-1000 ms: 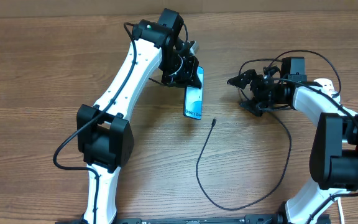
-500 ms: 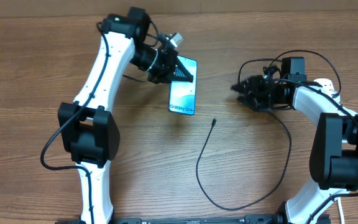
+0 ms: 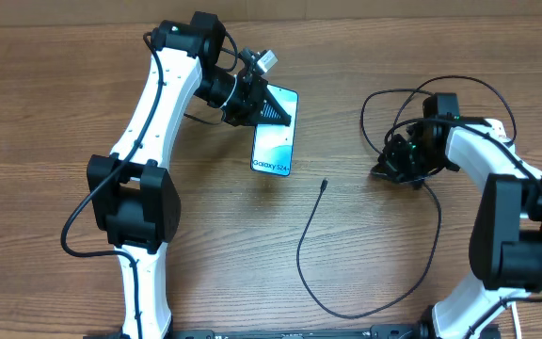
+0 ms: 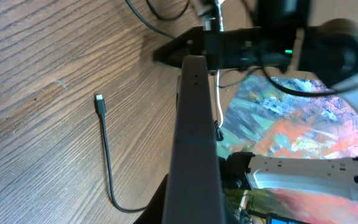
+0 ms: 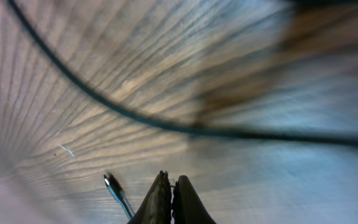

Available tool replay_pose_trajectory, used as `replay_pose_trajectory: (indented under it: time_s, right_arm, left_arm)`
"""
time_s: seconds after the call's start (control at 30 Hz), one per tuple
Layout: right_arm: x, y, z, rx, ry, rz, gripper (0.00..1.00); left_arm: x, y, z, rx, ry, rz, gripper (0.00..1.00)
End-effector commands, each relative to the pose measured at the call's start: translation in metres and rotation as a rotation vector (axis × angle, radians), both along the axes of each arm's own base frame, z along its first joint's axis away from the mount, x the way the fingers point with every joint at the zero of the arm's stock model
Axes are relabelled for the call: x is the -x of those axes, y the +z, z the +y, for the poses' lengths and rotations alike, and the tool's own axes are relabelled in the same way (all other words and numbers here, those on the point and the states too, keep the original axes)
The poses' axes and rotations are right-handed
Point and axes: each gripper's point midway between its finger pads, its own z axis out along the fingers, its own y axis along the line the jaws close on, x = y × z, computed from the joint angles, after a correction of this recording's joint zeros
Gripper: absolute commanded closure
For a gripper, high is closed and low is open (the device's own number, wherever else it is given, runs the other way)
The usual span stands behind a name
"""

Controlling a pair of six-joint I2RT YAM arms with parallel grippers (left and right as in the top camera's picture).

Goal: Plug charger to phone and switch on socket
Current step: 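Move the right gripper over the black cable's USB-C plug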

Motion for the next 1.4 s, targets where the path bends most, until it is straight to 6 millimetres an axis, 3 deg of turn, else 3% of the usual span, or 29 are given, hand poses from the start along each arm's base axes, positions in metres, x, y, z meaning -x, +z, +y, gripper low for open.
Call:
replay_pose_trajectory:
  time_s: [0.0, 0.13, 0.4, 0.7, 0.87, 0.97, 1.37]
  right_arm:
    - [-0.018, 0.047, -0.012, 0.17, 0.066, -0.153, 0.97]
    - [-0.005, 0.06, 0.002, 0.216, 0.125, -0.155, 0.96]
    - [0.019, 0.052, 0.049, 0.297, 0.289, -0.124, 0.96]
    - [0.029, 0.052, 0.084, 0.323, 0.336, -0.141, 0.85]
    - [0.033, 0.052, 0.093, 0.321, 0.363, -0.148, 0.82]
    - [0.031, 0.053, 0.098, 0.313, 0.37, -0.165, 0.65]
    - [0.03, 0.054, 0.105, 0.277, 0.373, -0.172, 0.7]
  left_arm:
    - [-0.003, -0.01, -0.004, 0.022, -0.016, 0.011, 0.96]
    - [-0.005, -0.022, -0.007, 0.031, -0.011, 0.058, 0.96]
    - [-0.007, -0.028, -0.012, 0.08, -0.005, 0.107, 0.96]
    - [-0.016, -0.03, 0.001, 0.076, 0.026, 0.097, 0.96]
    - [-0.018, -0.03, 0.005, 0.076, 0.036, 0.099, 0.96]
    - [-0.018, -0.032, 0.007, 0.061, 0.035, 0.095, 0.96]
    - [-0.016, -0.043, 0.013, -0.002, 0.001, 0.043, 0.96]
